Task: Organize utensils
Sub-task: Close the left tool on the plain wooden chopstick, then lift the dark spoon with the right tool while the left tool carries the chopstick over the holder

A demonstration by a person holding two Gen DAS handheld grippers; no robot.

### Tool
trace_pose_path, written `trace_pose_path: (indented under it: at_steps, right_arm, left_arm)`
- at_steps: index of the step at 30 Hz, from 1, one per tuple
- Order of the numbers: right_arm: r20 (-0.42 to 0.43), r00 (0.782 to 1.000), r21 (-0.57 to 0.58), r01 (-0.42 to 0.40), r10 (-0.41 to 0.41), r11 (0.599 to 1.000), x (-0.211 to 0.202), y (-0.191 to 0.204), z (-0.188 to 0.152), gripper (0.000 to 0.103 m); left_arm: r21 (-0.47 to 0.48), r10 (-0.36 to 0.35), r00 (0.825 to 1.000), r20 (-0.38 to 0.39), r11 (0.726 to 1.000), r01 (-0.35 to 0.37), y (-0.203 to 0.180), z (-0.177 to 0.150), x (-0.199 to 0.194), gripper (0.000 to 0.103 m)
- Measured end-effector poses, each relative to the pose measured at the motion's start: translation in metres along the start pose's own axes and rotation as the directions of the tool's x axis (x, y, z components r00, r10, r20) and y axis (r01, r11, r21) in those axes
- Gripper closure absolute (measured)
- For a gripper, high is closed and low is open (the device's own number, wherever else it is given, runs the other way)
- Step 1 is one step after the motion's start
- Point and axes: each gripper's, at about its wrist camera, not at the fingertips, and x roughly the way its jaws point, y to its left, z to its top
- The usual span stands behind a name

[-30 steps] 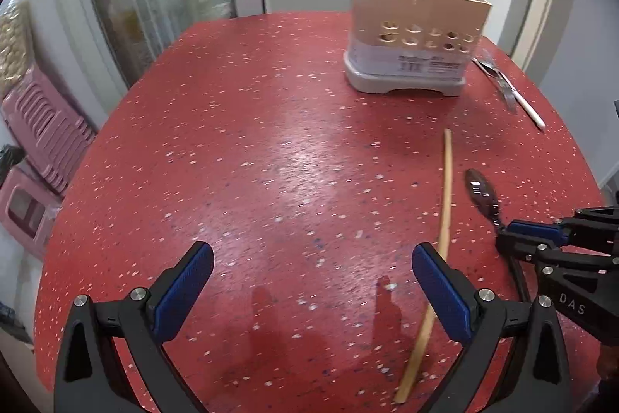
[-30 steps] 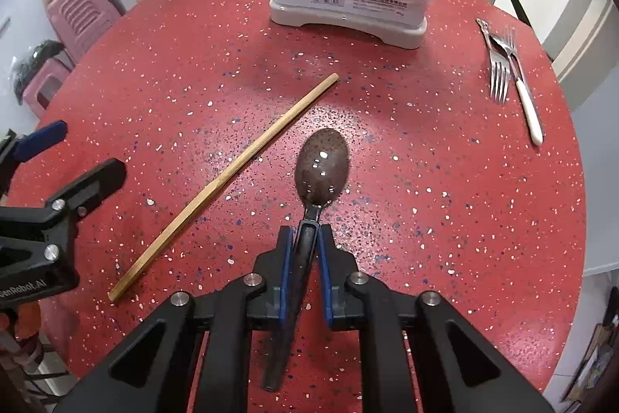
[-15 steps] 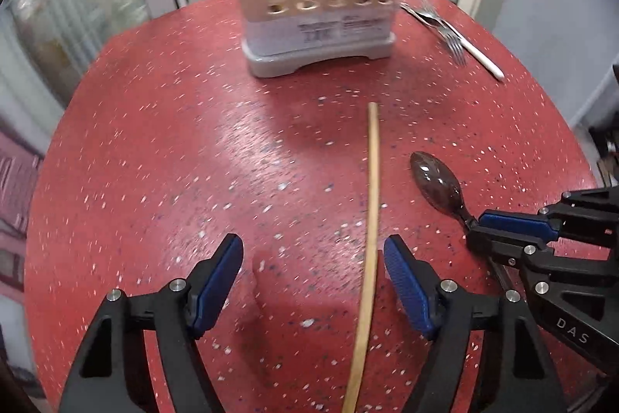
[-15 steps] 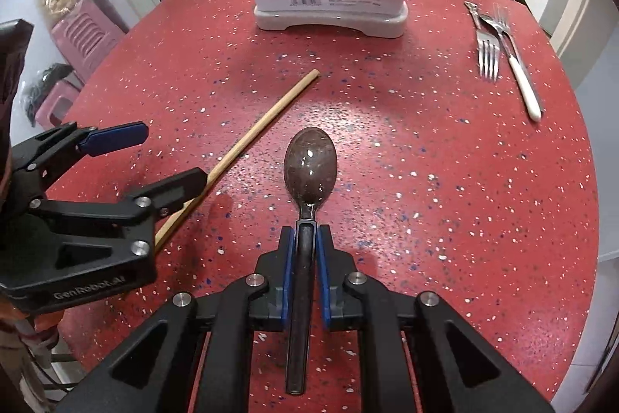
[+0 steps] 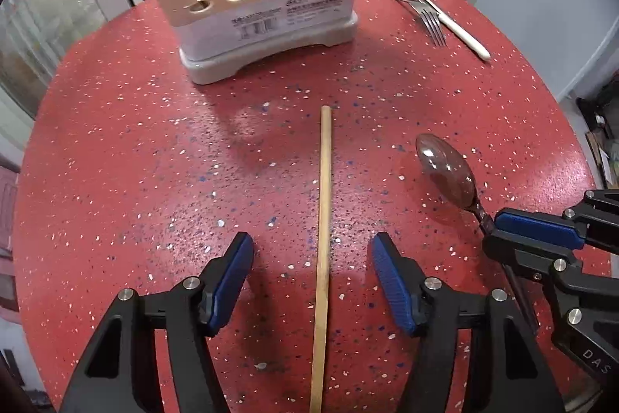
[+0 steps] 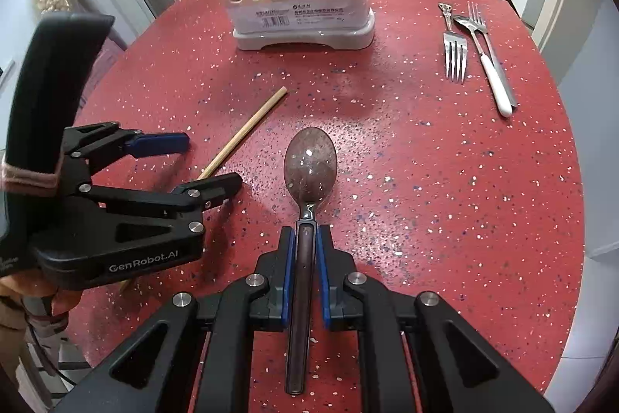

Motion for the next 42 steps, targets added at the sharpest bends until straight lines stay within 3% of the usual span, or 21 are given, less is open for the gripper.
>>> trace_pose_path:
  at_steps: [7, 9, 12, 13, 14, 15, 28, 42]
  right_arm:
    - [0.02, 0.999, 0.008, -0.026, 0.026, 1.0, -0.01, -0.002, 0.0, 0.091]
    - [0.023, 0.999, 0.013, -0.034, 0.034, 0.999, -0.011, -0.004, 0.001, 0.091]
    - [0.031, 0.999, 0.02, -0.044, 0.043, 0.999, -0.016, -0.007, 0.002, 0.091]
    - [0.034, 0.998, 0.023, -0.047, 0.046, 0.999, -0.017, -0.008, 0.003, 0.091]
    - [0.035, 0.998, 0.024, -0.049, 0.048, 0.999, -0.017, -0.009, 0.004, 0.091]
    - [0.037, 0.998, 0.027, -0.052, 0.051, 0.998, -0.019, -0.01, 0.004, 0.091]
    - [0.051, 0.995, 0.051, -0.085, 0.082, 0.995, -0.026, -0.021, 0.007, 0.091]
    - [0.091, 0.989, 0.066, -0.122, 0.116, 0.99, -0.038, -0.029, 0.009, 0.091]
  left_arm:
    - [0.043, -0.011, 0.998, -0.07, 0.999, 0.014, -0.005, 0.011, 0.0, 0.018]
    - [0.056, -0.021, 0.996, -0.082, 0.998, 0.026, -0.008, 0.013, 0.0, 0.022]
    - [0.075, -0.037, 0.995, -0.088, 0.996, 0.044, -0.016, 0.017, -0.004, 0.045]
    - [0.079, -0.026, 0.996, -0.088, 0.996, 0.033, -0.017, 0.017, -0.004, 0.055]
    - [0.079, -0.028, 0.996, -0.087, 0.996, 0.035, -0.019, 0.017, -0.005, 0.072]
    - [0.073, -0.033, 0.996, -0.087, 0.997, 0.039, -0.021, 0.016, -0.006, 0.074]
    - [-0.034, 0.044, 0.998, 0.05, 0.999, -0.042, -0.015, -0.02, -0.03, 0.074]
    - [-0.142, 0.096, 0.968, 0.23, 0.988, -0.064, -0.002, -0.037, -0.067, 0.074]
